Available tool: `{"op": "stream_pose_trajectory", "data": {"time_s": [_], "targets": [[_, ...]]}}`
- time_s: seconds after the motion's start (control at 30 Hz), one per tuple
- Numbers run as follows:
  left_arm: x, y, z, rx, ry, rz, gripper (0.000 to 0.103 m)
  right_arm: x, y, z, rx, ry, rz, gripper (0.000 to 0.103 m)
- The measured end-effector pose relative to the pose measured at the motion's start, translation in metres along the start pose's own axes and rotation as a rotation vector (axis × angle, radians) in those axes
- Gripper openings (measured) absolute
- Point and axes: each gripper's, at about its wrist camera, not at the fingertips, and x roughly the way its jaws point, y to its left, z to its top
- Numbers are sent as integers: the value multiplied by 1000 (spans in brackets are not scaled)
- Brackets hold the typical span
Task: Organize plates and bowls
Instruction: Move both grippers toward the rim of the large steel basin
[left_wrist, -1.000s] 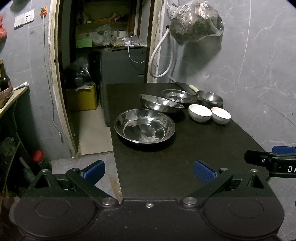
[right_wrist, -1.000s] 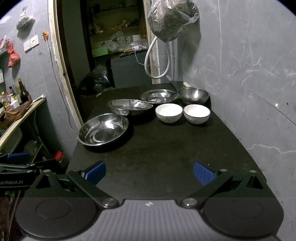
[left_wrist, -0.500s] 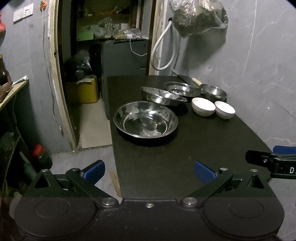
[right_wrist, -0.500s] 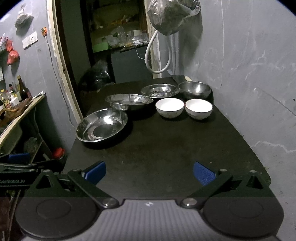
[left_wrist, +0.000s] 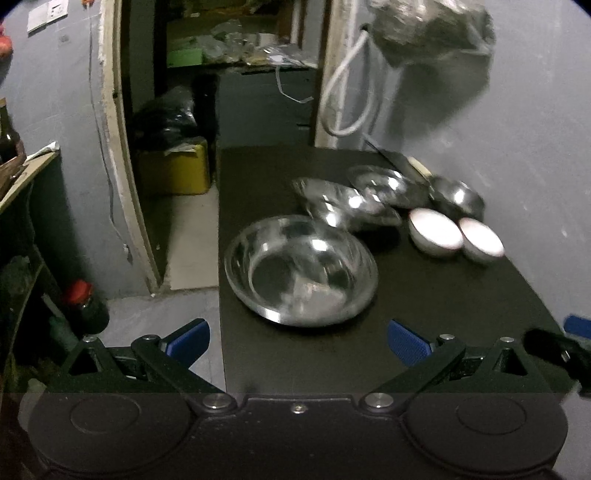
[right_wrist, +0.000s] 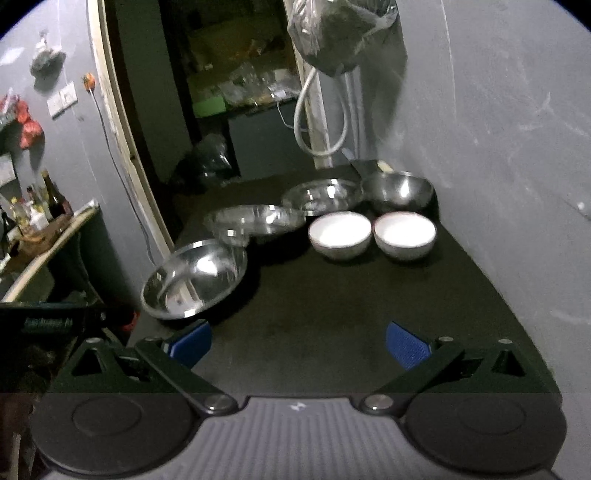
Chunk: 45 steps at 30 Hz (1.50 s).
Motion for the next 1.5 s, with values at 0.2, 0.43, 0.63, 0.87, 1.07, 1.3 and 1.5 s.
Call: {"op": "stream_pose_trajectory", "data": {"time_s": [0.2,0.43,0.63,0.87,1.07,1.3,1.5], "targets": [[40,-1,60,7,1,66,102,32,-24,31,43,-7,52,103],[76,-2,111,96,56,132,102,75,-31,45,164,78,140,103],[103,12,135,142,106,121,102,97,-16,54,202,76,170,103],[154,32,161,169,142,-24,102,125,1,66,317,22,98,103],[206,45,179,133,202,-140,102,155,14,75,409,37,30,103],[241,40,190,186,250,-215,96,190,12,80,541,34,-47,90],[267,34,190,214,331,-211,45,205,11,78,622,11,-98,64]]}}
